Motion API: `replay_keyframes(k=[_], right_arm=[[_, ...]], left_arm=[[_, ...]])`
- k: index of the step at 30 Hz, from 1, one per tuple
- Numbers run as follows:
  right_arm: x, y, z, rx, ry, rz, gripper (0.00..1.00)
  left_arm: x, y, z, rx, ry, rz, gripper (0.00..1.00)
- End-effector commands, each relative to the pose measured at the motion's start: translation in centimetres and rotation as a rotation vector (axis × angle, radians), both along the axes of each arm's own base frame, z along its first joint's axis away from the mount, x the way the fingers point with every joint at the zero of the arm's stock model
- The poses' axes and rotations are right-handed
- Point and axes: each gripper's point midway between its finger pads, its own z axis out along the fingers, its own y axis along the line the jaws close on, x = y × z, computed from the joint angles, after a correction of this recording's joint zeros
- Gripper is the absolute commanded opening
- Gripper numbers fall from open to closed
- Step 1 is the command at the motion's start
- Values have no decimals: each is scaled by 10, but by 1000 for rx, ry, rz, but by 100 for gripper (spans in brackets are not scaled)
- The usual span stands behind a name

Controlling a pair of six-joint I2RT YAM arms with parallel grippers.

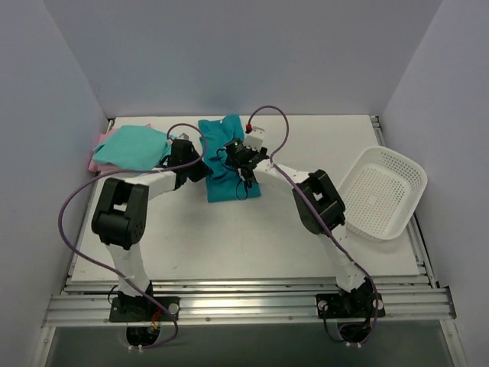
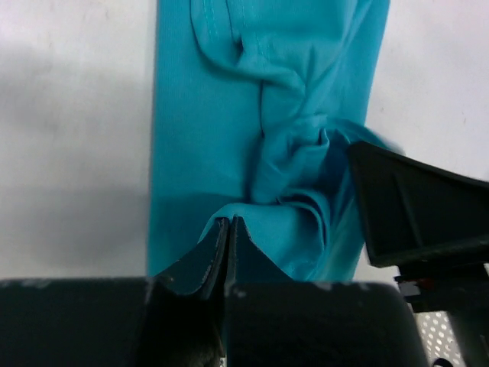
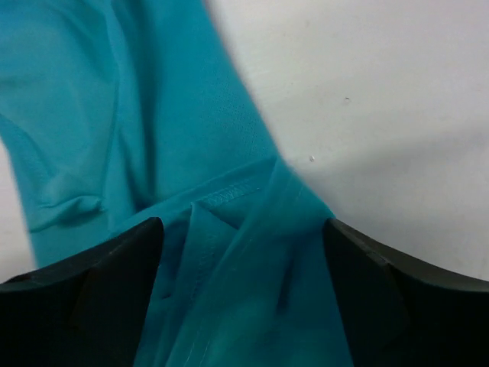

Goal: Fold and stack the t-shirts
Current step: Fold the tshirt

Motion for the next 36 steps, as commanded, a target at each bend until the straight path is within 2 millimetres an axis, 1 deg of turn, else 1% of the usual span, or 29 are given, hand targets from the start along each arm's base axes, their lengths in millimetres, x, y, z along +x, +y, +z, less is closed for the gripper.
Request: replay_keyframes(k=[1,2,3,7,9,12,13,15,16,17,18,19,20,21,22,23,24,25,26,27,28,29,30,31,32,33,34,35,36], right_arm=[[16,11,-14,-9,53,41,86],[18,12,-11,-8,46,38,93],[20,12,-7,-8,39,34,99],[17,2,29,7,-27,6,100],[15,-3,46,12,-58,-10,100],[3,-17,71,5,-93,-30,100],[2,-22,97,23,-144,-53,100],[-6,-31,111,16,-172,-71,100],[-13,-34,137,33,-217,-82,100],[-19,-46,144,6,-237,-115,100],[-23,-49,153,-2,-260,-120,100],[-31,-54,175,15,-295,-127,100],[-35,-58,182,15,-306,-134,100],[-40,-64,178,6,-300,-137,100],[-46,-68,190,26,-316,-140,100],[-50,-71,192,31,-316,-140,100],[-58,-78,189,32,-311,-143,100],[-62,-81,187,47,-309,-149,100],[-67,-83,185,53,-307,-148,100],[-75,-89,180,59,-302,-148,100],[-78,-92,178,72,-302,-154,100],[-82,-95,175,75,-298,-153,100],[-86,-98,182,93,-313,-156,100],[-90,-103,173,81,-300,-159,100],[-92,-106,173,82,-300,-165,100],[-96,-111,177,83,-302,-172,100],[-99,-116,173,73,-297,-180,100],[-102,-118,174,72,-298,-181,100],[-105,-123,179,78,-307,-189,100]], left_arm=[[40,-15,5,-85,-63,-83,2],[43,-17,-8,-88,-39,-88,2],[46,-17,-10,-93,-33,-90,2],[54,-10,-2,-117,-51,-81,2],[58,-1,6,-133,-62,-57,2],[63,11,16,-163,-78,-36,3],[64,15,17,-168,-79,-27,3],[70,28,19,-194,-72,5,3],[73,34,20,-204,-71,19,4],[79,37,23,-217,-81,27,6],[85,48,25,-239,-78,57,9],[91,52,28,-258,-81,63,13],[96,54,23,-279,-68,66,13],[109,55,41,-326,-93,53,15],[115,55,46,-340,-94,48,19],[117,54,28,-344,-31,53,22],[137,53,53,-346,-73,45,23],[142,53,51,-345,-49,54,25],[142,52,26,-344,37,71,27],[159,51,47,-371,-2,70,31],[166,49,27,-380,36,80,37],[168,47,22,-390,76,89,43],[175,47,20,-394,83,93,49],[192,42,52,-407,19,69,54],[189,40,18,-399,115,81,65],[194,38,19,-398,114,74,67],[204,35,24,-403,86,63,73],[206,32,26,-406,83,58,94],[209,30,28,-421,78,61,94]])
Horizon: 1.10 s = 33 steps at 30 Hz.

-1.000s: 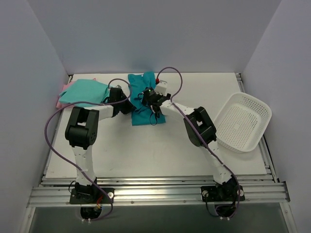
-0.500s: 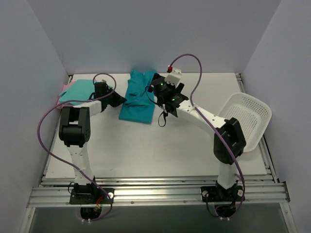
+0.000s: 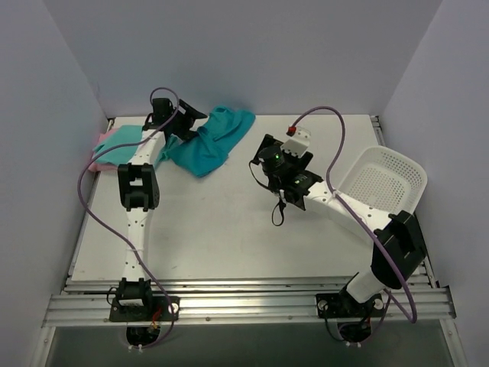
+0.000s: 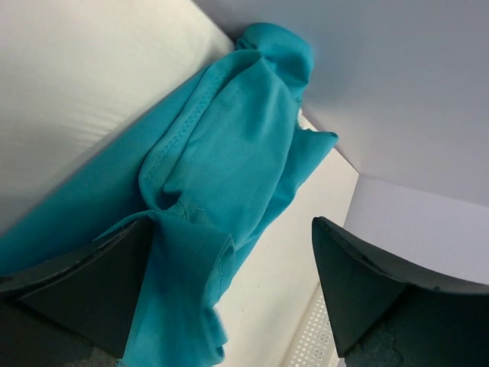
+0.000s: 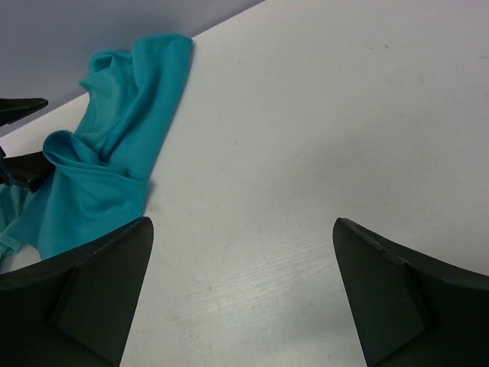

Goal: Fold and stack the t-shirts
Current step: Fold the tshirt

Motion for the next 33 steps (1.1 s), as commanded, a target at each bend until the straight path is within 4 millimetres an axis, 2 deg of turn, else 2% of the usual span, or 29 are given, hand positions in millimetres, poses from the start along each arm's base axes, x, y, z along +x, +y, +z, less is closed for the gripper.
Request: replay_keyframes(k=[1,4,5,6,7,9,10,11,13,14,15,16,17,18,19,20,21,22,23,24,25,26,27,28,29,30,31,32,33], right_arm=[[-9,-25,36,49,-82,-72,100],[-17,-32,36,45,-80,-78,100],[-19,-32,35,42,-77,-75,100],[-22,-33,38,46,-82,-72,100],[-25,-30,37,48,-82,-62,100],[-30,-25,35,55,-85,-42,100],[-33,-18,34,60,-87,-19,100],[-34,-12,30,62,-86,-2,100],[-38,5,28,69,-80,41,100],[-38,19,22,82,-66,87,100],[-39,32,18,98,-56,130,100],[-38,51,23,155,-81,190,100],[-38,68,13,180,-65,254,100],[-46,91,-2,218,-30,366,100],[-44,109,5,287,-62,421,100],[-43,124,-18,296,-20,470,100],[-48,145,-24,337,7,560,100],[-45,157,-23,382,-5,586,100],[-40,166,-48,375,39,598,100],[-38,176,-55,393,49,620,100],[-38,193,-47,445,30,684,99],[-33,202,-73,467,76,690,100],[-33,213,-81,499,93,725,99],[-32,230,-71,559,75,789,99],[-31,239,-96,582,125,786,98],[-29,244,-101,596,131,796,98],[-26,253,-96,619,112,815,98],[-24,256,-109,622,128,810,98],[-23,259,-112,635,131,809,98]], left_arm=[[-5,-13,4,-44,68,-22,94],[4,-7,24,-43,10,6,94],[6,-3,44,-35,-25,15,94],[7,2,55,-9,-56,22,94],[5,5,81,6,-97,27,94],[-1,17,99,65,-108,51,94],[-12,20,133,85,-145,61,94],[-17,26,145,115,-165,74,94],[-36,41,179,167,-209,143,94],[-43,49,185,188,-216,168,94],[-54,61,162,225,-158,210,94],[-71,67,207,230,-245,241,94],[-81,72,211,257,-258,257,94],[-94,81,190,293,-216,284,94],[-110,84,226,296,-291,305,94],[-120,87,226,325,-302,305,94],[-128,89,227,338,-306,308,94],[-143,94,223,351,-295,309,94],[-150,95,219,365,-291,297,94],[-161,97,225,366,-304,296,94],[-170,99,203,375,-260,288,94],[-176,100,199,381,-262,281,94],[-188,101,207,379,-287,283,94],[-196,103,190,385,-265,282,94],[-201,104,189,390,-272,282,94],[-211,104,199,390,-303,286,94],[-216,105,198,393,-305,288,94],[-221,105,191,408,-297,281,94],[-226,109,198,412,-315,290,94]])
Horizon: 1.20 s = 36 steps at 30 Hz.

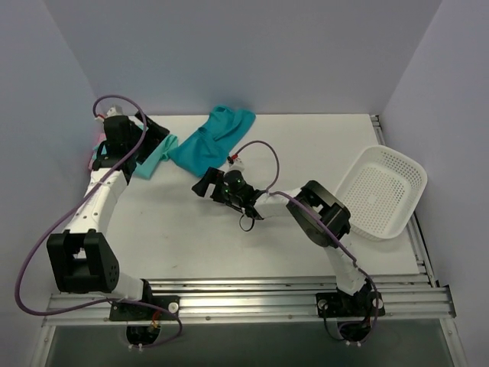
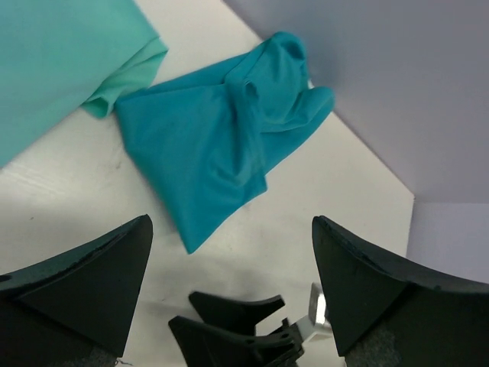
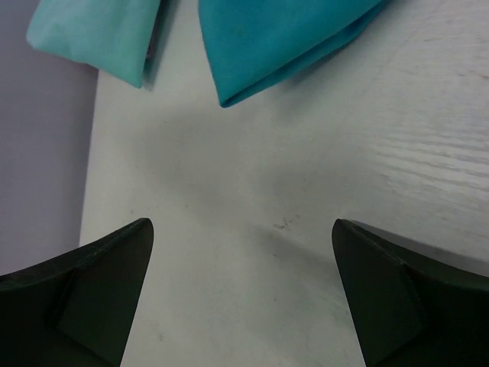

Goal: Fold and stack the t-shirts
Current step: Fold the tshirt

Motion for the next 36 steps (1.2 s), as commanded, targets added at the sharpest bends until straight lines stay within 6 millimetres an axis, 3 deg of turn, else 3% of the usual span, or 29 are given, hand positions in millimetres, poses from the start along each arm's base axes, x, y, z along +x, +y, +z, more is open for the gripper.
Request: replay_keyframes(k=[1,8,11,12,16,21,26,32,36], right_arm=[[7,34,47,197,-48,76,98],[29,41,39,193,-53,32,98],[47,36,37,148,-65,-29,98],[59,34,45,138,-88,-72,98],[86,19,33,34,-86,-172,97],[103,10,24,-6,-81,-221,97],[100,6,6,-15,-42,-224,95],[78,-2,11,-8,-28,-224,95],[69,6,24,2,-39,-211,94]], left_arm=[[-14,20,33,60,-108,28,94],[-26,30,24,84,-100,25,94],[-27,30,16,70,-95,15,94],[-26,29,15,68,-98,9,94],[-27,30,8,60,-91,2,94],[-24,30,2,49,-87,-10,94],[-20,31,-4,36,-84,-10,94],[-18,32,-5,30,-88,-7,94],[-17,30,-10,15,-85,-11,94]])
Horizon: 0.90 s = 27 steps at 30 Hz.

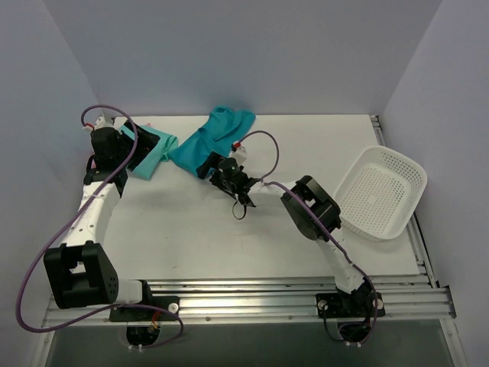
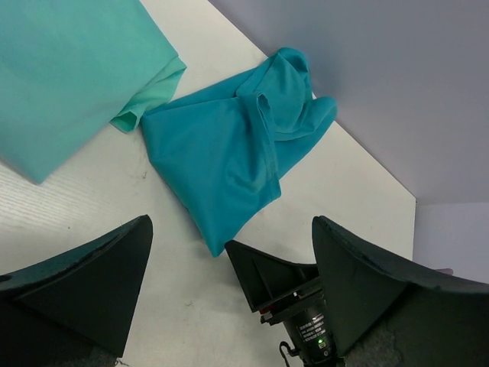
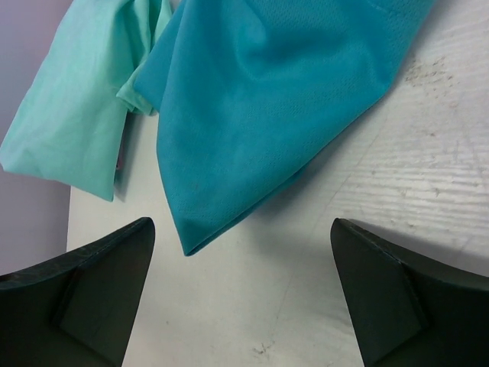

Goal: Fold and stack the t-shirts
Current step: Fold the tshirt

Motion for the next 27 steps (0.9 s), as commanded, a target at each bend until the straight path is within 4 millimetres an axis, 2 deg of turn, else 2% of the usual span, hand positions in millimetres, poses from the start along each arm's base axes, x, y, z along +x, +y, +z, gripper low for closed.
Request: replay_keyframes(k=[1,5,6,7,9,10,12,17,20,21,22,26,27], right_arm=[[-10,7,25,9,-16,-1,95],[-7,20,24,13,-13,10,94],[-6,22,16,2,-6,10,94],[-2,27,22,9,-20,11,94],[2,27,9,-23,-9,6,94],[8,29,13,-19,-19,0,94],[15,26,3,-28,-7,-9,93],[26,22,1,-25,-6,-24,89],[29,19,-1,-29,-7,-30,75],[29,18,-2,-30,-6,-31,59],[28,18,-5,-31,-1,-32,52],[26,14,-13,-42,12,-40,5],[26,12,-16,-44,16,-42,2]], left_arm=[[8,-1,10,-20,-60,-13,94],[7,-3,7,-28,-58,-16,94],[7,-3,7,-27,-59,-15,94],[7,-1,8,-22,-61,-12,94],[7,-1,7,-17,-58,-12,94],[7,-1,7,-16,-58,-9,94],[7,0,7,-15,-58,-10,94],[11,-1,3,-16,-52,-13,94],[13,-1,0,-16,-48,-15,94],[13,-1,0,-16,-48,-16,94],[13,0,-1,-17,-45,-16,94],[15,0,-4,-19,-42,-15,94],[15,-1,-4,-20,-40,-18,94]])
